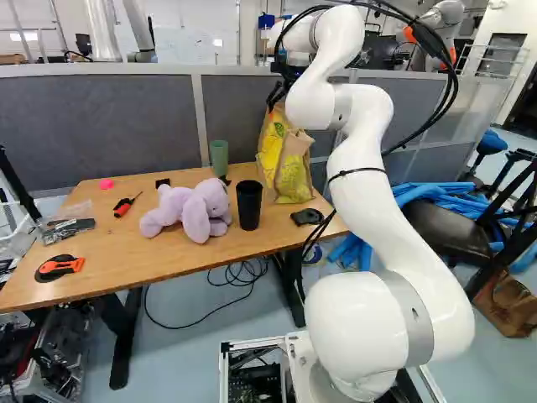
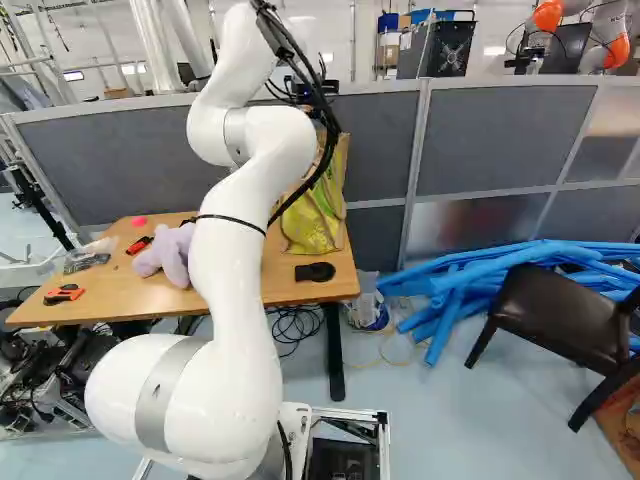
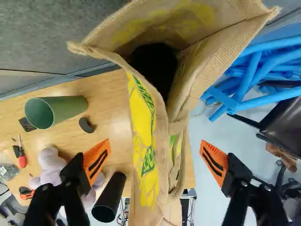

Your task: Pick up the bag on the ground and place it on the table

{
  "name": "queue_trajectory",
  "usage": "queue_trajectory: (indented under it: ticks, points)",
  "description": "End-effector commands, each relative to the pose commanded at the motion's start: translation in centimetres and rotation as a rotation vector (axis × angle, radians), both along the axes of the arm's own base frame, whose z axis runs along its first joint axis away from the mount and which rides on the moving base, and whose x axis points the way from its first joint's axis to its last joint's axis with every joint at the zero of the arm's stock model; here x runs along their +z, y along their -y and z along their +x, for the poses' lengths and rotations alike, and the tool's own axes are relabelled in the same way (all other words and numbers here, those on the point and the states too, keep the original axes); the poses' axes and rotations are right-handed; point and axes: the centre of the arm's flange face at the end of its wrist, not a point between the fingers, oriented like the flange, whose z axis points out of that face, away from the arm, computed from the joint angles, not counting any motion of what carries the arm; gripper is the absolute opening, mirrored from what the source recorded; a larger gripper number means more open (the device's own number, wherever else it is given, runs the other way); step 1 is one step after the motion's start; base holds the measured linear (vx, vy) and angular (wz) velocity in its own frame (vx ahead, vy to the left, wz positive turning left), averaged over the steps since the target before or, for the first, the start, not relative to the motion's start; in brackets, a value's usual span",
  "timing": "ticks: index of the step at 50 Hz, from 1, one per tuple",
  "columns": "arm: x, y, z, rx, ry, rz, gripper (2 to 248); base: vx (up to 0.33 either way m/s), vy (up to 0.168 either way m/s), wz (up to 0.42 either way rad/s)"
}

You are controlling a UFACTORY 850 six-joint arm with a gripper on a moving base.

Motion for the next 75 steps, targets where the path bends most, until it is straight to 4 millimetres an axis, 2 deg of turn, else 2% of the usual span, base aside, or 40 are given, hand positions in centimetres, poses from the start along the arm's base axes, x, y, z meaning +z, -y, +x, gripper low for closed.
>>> queue_trajectory:
  ticks: [31,75]
  points:
    - [4.5,-0.1,-1.7,0.0,0.072,-0.003,247,0.0,0.0,0.0]
    - [4.8,-0.1,-1.8,0.0,0.076,-0.003,247,-0.007,0.0,0.0]
